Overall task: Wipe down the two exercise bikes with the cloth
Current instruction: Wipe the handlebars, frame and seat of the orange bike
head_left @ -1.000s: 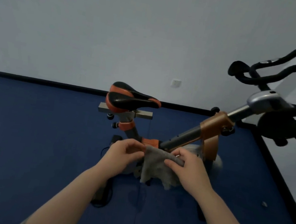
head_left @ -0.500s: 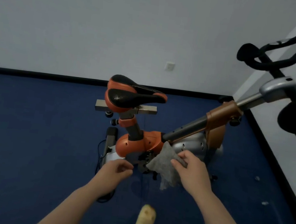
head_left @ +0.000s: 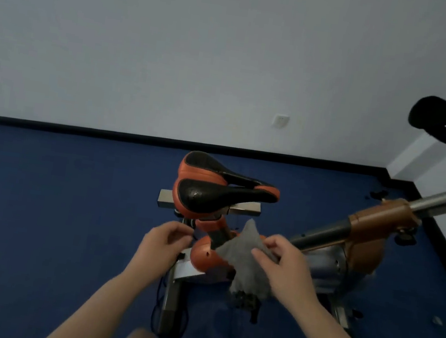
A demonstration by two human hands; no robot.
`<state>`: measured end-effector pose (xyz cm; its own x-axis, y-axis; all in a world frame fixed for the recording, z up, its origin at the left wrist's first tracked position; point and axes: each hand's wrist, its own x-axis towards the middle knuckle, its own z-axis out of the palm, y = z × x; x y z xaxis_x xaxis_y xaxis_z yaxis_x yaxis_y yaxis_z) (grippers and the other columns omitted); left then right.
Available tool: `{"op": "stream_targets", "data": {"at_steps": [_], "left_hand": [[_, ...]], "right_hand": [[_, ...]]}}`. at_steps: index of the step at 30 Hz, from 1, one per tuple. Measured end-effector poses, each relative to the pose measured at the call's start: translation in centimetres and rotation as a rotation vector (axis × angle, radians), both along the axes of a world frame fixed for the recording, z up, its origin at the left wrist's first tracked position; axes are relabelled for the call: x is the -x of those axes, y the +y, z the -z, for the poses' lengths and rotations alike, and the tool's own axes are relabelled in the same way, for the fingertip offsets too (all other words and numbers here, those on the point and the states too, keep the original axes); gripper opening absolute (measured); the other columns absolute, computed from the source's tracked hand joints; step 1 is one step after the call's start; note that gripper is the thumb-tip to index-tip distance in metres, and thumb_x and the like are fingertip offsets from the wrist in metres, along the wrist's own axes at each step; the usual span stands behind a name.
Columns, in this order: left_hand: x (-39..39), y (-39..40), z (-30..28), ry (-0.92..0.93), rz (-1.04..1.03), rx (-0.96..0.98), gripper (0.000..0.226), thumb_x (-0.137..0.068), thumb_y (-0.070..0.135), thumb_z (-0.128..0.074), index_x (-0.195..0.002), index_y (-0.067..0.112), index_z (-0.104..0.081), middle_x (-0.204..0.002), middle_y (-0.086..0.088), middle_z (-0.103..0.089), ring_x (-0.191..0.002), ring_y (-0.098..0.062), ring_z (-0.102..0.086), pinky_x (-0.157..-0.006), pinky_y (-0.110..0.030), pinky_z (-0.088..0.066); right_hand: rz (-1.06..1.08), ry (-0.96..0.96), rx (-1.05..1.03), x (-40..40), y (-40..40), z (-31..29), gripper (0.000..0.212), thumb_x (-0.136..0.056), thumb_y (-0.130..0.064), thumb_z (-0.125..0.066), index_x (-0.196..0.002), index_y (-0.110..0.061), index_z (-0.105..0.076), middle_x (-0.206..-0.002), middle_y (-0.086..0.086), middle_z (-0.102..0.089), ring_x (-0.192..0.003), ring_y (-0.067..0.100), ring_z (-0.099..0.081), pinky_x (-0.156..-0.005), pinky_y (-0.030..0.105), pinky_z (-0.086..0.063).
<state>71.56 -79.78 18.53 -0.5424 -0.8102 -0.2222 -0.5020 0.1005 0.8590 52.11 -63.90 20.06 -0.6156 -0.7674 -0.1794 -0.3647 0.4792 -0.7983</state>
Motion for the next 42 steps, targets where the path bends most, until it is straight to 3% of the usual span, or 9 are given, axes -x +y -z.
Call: {"op": "stream_targets", "data": {"at_steps": [7, 14, 18, 20, 23, 27, 33, 38, 42], "left_hand": [[-0.6, -7.0, -0.2, 0.125, -0.132, 0.093, 0.026, -0.089, 0.007, -0.064, -0.084, 0.032, -0.069, -0.082, 0.020, -0.071, -0.077, -0.001, -0.068, -0.068, -0.015, -0.046], [-0.3, -12.7, -0.9, 0.135, 0.155, 0.110, 0.026, -0.090, 0.015, -0.066, -0.096, 0.040, -0.066, -0.096, 0.020, -0.066, -0.087, 0.004, -0.063, -0.072, -0.017, -0.051], [-0.1, -15.3, -0.4, 0.160, 0.363, 0.084, 0.035, -0.089, 0.010, -0.067, -0.103, 0.042, -0.065, -0.104, 0.023, -0.063, -0.092, 0.001, -0.062, -0.076, -0.024, -0.054], [-0.2, -16.5, -0.1, 0.186, 0.459, 0.063, 0.035, -0.089, 0.009, -0.067, -0.105, 0.040, -0.067, -0.106, 0.027, -0.062, -0.093, -0.001, -0.063, -0.076, -0.023, -0.054], [-0.4, -18.3, 0.1, 0.178, 0.550, 0.038, 0.031, -0.090, 0.010, -0.066, -0.104, 0.037, -0.069, -0.104, 0.027, -0.062, -0.091, -0.001, -0.063, -0.076, -0.022, -0.053], [0.5, -19.4, -0.1, 0.191, 0.624, 0.035, 0.029, -0.091, 0.011, -0.066, -0.103, 0.036, -0.070, -0.100, 0.024, -0.064, -0.091, 0.000, -0.062, -0.075, -0.018, -0.051], [3.3, -19.5, 0.3, 0.209, 0.637, 0.151, 0.022, -0.092, 0.018, -0.064, -0.105, 0.035, -0.070, -0.101, 0.021, -0.062, -0.093, 0.005, -0.056, -0.077, -0.008, -0.043], [2.8, -19.2, 0.8, 0.258, 0.647, 0.140, 0.026, -0.091, 0.017, -0.064, -0.099, 0.042, -0.066, -0.101, 0.022, -0.058, -0.094, 0.005, -0.057, -0.079, -0.010, -0.045], [2.9, -19.2, 1.2, 0.275, 0.630, 0.128, 0.022, -0.088, 0.014, -0.068, -0.099, 0.033, -0.071, -0.101, 0.019, -0.057, -0.093, 0.004, -0.058, -0.080, -0.011, -0.047]], "right_hand": [[0.179, 0.041, 0.185, -0.9, -5.8, -1.4, 0.013, -0.084, -0.029, -0.072, -0.080, -0.029, -0.060, -0.079, -0.013, -0.062, -0.077, 0.001, -0.059, -0.064, 0.015, -0.045], [0.497, 0.000, 0.265, -6.6, -12.1, -1.8, 0.016, -0.083, -0.029, -0.074, -0.086, -0.033, -0.058, -0.083, -0.012, -0.062, -0.082, -0.007, -0.058, -0.063, 0.010, -0.044], [0.588, -0.184, 0.271, -9.0, -15.9, -1.2, 0.003, -0.093, -0.035, -0.062, -0.090, -0.034, -0.063, -0.086, -0.012, -0.066, -0.083, -0.005, -0.061, -0.066, 0.011, -0.047], [0.603, -0.233, 0.281, -9.9, -17.0, -1.1, 0.017, -0.099, -0.033, -0.051, -0.094, -0.035, -0.067, -0.092, -0.015, -0.068, -0.087, -0.006, -0.062, -0.073, 0.012, -0.050], [0.599, -0.105, 0.147, -10.6, -17.6, -0.9, 0.025, -0.098, -0.022, -0.056, -0.120, -0.025, -0.066, -0.111, -0.015, -0.061, -0.107, 0.000, -0.057, -0.097, 0.023, -0.047], [0.603, 0.053, 0.000, -11.2, -18.4, -1.3, 0.033, -0.090, -0.030, -0.068, -0.123, -0.027, -0.067, -0.114, -0.009, -0.062, -0.117, 0.011, -0.053, -0.103, 0.032, -0.044], [0.673, -0.196, 0.102, -11.9, -19.2, -1.1, 0.025, -0.100, -0.027, -0.052, -0.120, -0.035, -0.063, -0.085, -0.007, -0.068, -0.066, 0.009, -0.066, -0.055, 0.025, -0.054], [0.803, 0.375, -0.075, -11.5, -20.5, 0.3, 0.027, -0.084, -0.054, -0.062, -0.100, -0.032, -0.064, -0.107, -0.014, -0.048, -0.107, 0.006, -0.045, -0.081, 0.023, -0.041], [0.860, 0.386, -0.110, -12.8, -24.1, 2.8, 0.049, -0.096, -0.044, -0.043, -0.139, -0.022, -0.038, -0.154, 0.003, -0.025, -0.144, 0.019, -0.017, -0.115, 0.046, -0.026]]}}
